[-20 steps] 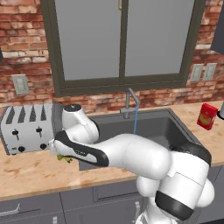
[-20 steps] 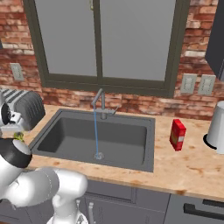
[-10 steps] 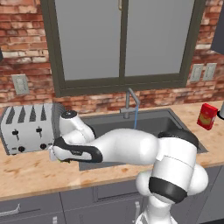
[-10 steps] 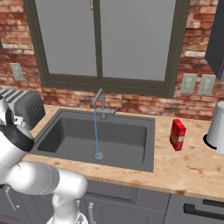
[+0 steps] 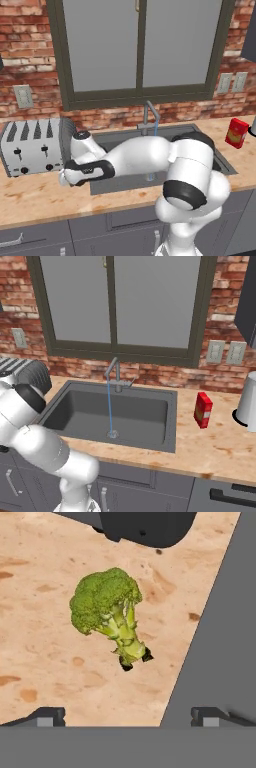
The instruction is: Turn on the sink faucet. Then move the broccoli from the counter to the sink. Turn off the sink. Move the vegetable from the sink to the pot next to the stove. Finally move the pot to the front left burner.
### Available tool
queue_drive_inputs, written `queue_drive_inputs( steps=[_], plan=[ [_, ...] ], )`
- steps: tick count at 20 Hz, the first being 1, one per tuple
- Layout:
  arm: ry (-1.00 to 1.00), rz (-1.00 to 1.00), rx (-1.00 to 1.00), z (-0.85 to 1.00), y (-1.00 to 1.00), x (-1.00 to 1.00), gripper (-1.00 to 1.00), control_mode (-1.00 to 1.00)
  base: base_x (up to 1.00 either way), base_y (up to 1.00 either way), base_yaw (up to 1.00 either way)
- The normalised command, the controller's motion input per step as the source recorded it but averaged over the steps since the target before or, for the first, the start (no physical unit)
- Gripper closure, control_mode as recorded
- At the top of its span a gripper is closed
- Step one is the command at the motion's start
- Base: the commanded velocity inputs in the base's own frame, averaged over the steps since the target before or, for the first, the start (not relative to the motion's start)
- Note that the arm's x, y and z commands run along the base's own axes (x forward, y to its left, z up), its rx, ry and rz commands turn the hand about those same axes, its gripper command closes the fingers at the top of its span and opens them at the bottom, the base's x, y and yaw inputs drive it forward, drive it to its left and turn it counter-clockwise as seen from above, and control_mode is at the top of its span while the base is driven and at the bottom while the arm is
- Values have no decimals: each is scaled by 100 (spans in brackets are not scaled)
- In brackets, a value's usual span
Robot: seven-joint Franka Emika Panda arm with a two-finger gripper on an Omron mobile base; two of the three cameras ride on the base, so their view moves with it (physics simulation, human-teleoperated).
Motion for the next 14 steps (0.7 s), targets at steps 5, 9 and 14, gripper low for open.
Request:
queue_drive_inputs(
  steps=[5,9,14],
  plan=[
    [0,6,0,-21,13,30,-100,-100,0,0,0],
    [0,3,0,-17,24,29,-100,-100,0,0,0],
    [0,1,0,-15,30,27,-100,-100,0,0,0]
  ],
)
